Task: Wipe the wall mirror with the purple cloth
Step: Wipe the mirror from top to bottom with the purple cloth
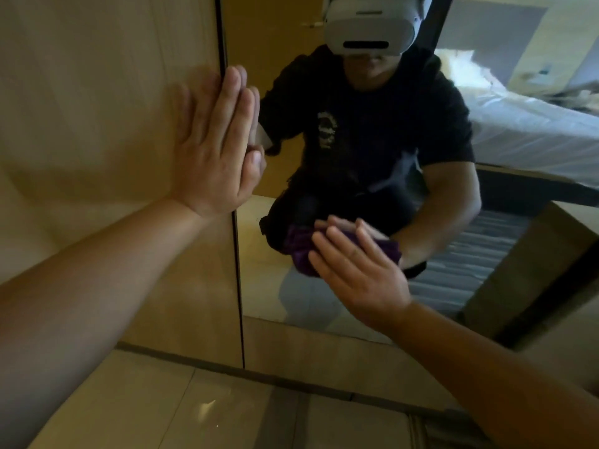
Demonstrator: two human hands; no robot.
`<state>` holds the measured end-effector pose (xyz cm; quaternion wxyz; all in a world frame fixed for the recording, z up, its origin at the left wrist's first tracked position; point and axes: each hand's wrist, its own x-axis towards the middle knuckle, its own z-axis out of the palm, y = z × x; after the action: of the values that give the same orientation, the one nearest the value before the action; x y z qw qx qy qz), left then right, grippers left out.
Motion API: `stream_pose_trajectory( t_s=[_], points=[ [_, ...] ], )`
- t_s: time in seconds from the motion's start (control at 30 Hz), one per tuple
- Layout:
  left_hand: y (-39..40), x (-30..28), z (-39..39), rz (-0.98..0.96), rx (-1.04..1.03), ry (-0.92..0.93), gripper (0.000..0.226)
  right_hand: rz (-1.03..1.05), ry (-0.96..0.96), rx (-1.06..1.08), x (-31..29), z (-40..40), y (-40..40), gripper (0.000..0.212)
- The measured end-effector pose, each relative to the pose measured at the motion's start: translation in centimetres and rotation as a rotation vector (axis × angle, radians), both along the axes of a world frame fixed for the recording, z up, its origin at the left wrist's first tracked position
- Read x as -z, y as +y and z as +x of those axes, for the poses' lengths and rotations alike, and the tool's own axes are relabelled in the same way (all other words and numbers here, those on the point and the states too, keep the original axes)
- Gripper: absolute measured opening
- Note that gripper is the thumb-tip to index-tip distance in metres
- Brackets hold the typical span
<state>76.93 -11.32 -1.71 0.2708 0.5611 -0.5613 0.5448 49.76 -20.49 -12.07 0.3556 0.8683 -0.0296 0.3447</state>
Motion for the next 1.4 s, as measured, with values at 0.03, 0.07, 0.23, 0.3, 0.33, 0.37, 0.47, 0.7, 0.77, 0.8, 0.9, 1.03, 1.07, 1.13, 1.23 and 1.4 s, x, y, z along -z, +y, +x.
stream_pose_trajectory(
  t_s=[0.03, 0.07, 0.23, 0.3, 0.33, 0.37, 0.47, 0.7, 0.77, 0.8, 0.9, 1.03, 1.07, 1.13, 1.23, 1.4],
  points=[
    [-0.2, 0.0, 0.2, -0.013, 0.003, -0.01, 0.062, -0.021, 0.085, 0.034, 2.0, 0.0, 0.1, 0.054],
    [-0.3, 0.0, 0.3, -0.021, 0.005, -0.015, 0.062, -0.049, 0.188, 0.069, 3.9, 0.0, 0.3, 0.061],
    [-0.1, 0.1, 0.2, 0.009, 0.002, 0.002, 0.061, -0.113, 0.587, 0.173, 9.1, 0.5, 1.8, 0.07],
    [0.0, 0.0, 0.1, 0.024, -0.003, 0.015, 0.061, -0.087, 0.621, 0.205, 8.9, 0.5, 2.2, 0.078],
    [0.2, 0.0, 0.0, 0.033, -0.004, 0.022, 0.061, -0.078, 0.613, 0.215, 8.3, 0.5, 2.5, 0.084],
    [0.4, -0.2, -0.1, 0.046, -0.007, 0.027, 0.061, -0.059, 0.576, 0.213, 7.3, 0.5, 2.8, 0.089],
    [1.4, -0.6, 0.0, 0.083, 0.007, 0.024, 0.059, 0.058, 0.283, 0.103, 2.3, 0.7, 3.2, 0.084],
    [3.7, -1.8, 3.0, 0.045, -0.112, 0.125, 0.06, 0.108, -0.36, -0.168, -13.9, 3.9, 3.9, 0.033],
    [4.1, -1.9, 4.5, 0.042, -0.183, 0.196, 0.064, 0.057, -0.381, -0.115, -15.4, 5.5, 3.6, 0.032],
    [4.2, -1.8, 5.0, 0.044, -0.19, 0.203, 0.065, 0.048, -0.357, -0.086, -15.3, 6.4, 3.5, 0.034],
    [3.7, -1.4, 5.8, -0.005, -0.163, 0.126, 0.064, 0.042, -0.255, -0.038, -12.5, 8.3, 3.3, 0.036],
    [3.0, -1.1, 6.7, -0.074, -0.141, 0.059, 0.061, 0.0, -0.092, -0.031, -4.8, 10.0, 3.8, 0.037],
    [2.9, -1.1, 6.8, -0.091, -0.138, 0.05, 0.061, 0.0, -0.012, -0.007, -2.7, 10.2, 4.0, 0.039],
    [2.8, -1.0, 6.9, -0.11, -0.141, 0.045, 0.061, -0.005, 0.194, 0.029, 1.4, 10.2, 4.3, 0.047],
    [2.6, -1.0, 6.8, -0.115, -0.138, 0.052, 0.061, -0.127, 0.605, 0.101, 6.8, 8.8, 5.0, 0.074],
    [2.9, -1.0, 6.6, -0.098, -0.133, 0.068, 0.061, -0.095, 0.824, 0.176, 10.2, 8.5, 5.4, 0.082]
  ],
)
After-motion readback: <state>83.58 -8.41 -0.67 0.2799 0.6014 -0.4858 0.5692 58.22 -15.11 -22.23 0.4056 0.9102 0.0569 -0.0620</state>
